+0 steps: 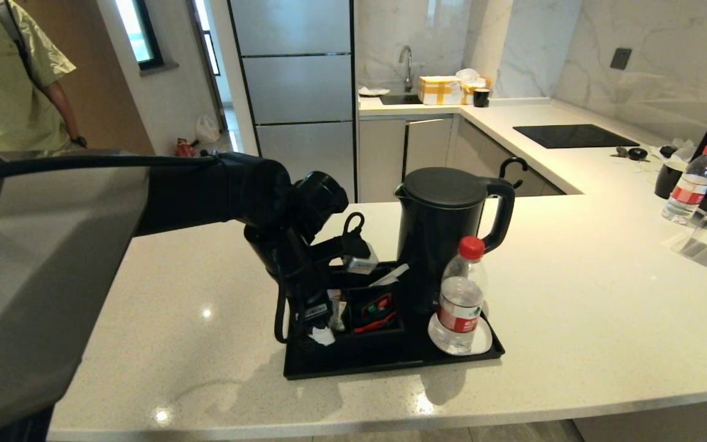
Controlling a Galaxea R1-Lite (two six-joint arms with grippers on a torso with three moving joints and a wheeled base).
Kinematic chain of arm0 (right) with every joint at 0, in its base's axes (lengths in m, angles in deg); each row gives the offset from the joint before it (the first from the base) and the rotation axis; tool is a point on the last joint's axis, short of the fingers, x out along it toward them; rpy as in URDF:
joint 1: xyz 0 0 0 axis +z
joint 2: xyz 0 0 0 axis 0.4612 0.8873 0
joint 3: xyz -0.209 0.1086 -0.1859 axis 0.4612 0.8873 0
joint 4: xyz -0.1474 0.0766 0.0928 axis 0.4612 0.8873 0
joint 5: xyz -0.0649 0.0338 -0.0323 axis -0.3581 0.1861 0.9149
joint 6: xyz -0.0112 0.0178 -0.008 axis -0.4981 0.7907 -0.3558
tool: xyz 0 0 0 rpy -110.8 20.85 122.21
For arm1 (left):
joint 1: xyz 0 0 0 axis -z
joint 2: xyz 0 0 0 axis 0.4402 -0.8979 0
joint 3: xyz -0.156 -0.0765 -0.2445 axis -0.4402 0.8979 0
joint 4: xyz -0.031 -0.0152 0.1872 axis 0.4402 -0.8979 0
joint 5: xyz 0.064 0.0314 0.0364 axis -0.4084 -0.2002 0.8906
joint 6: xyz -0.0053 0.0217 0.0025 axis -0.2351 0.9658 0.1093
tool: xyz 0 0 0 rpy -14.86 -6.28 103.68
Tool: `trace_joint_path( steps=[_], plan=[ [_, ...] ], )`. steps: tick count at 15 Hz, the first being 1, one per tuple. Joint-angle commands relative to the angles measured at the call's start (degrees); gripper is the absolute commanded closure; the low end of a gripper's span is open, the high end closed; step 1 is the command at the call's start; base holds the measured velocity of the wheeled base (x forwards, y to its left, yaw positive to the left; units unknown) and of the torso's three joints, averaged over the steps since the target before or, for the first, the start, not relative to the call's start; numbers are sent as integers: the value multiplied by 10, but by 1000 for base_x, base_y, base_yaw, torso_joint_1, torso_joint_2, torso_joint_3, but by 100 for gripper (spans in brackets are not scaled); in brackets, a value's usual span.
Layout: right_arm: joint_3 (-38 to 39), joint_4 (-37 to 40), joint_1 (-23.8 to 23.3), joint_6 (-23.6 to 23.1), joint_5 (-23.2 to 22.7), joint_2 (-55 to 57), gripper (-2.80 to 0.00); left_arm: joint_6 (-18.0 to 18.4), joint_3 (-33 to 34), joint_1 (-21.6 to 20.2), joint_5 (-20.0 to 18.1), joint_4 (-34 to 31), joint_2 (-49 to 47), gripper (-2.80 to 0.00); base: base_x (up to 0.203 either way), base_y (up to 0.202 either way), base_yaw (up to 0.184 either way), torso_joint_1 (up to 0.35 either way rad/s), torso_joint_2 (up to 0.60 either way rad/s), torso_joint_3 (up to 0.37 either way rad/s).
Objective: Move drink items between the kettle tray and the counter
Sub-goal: Pick up the tea bag
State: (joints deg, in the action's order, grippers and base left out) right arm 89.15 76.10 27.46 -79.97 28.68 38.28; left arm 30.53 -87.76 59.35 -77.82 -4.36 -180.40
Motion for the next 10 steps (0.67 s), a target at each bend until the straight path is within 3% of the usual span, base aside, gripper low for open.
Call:
trace_joint_path(
  steps=[1,10],
  plan=[
    [0,-1,0,0,0,0,0,3,0,0,0,-4,-2,0,0,0,0,0,0,0],
    [0,-1,0,0,0,0,0,1,1,2,1,-2,-12,0,0,0,0,0,0,0]
  ],
)
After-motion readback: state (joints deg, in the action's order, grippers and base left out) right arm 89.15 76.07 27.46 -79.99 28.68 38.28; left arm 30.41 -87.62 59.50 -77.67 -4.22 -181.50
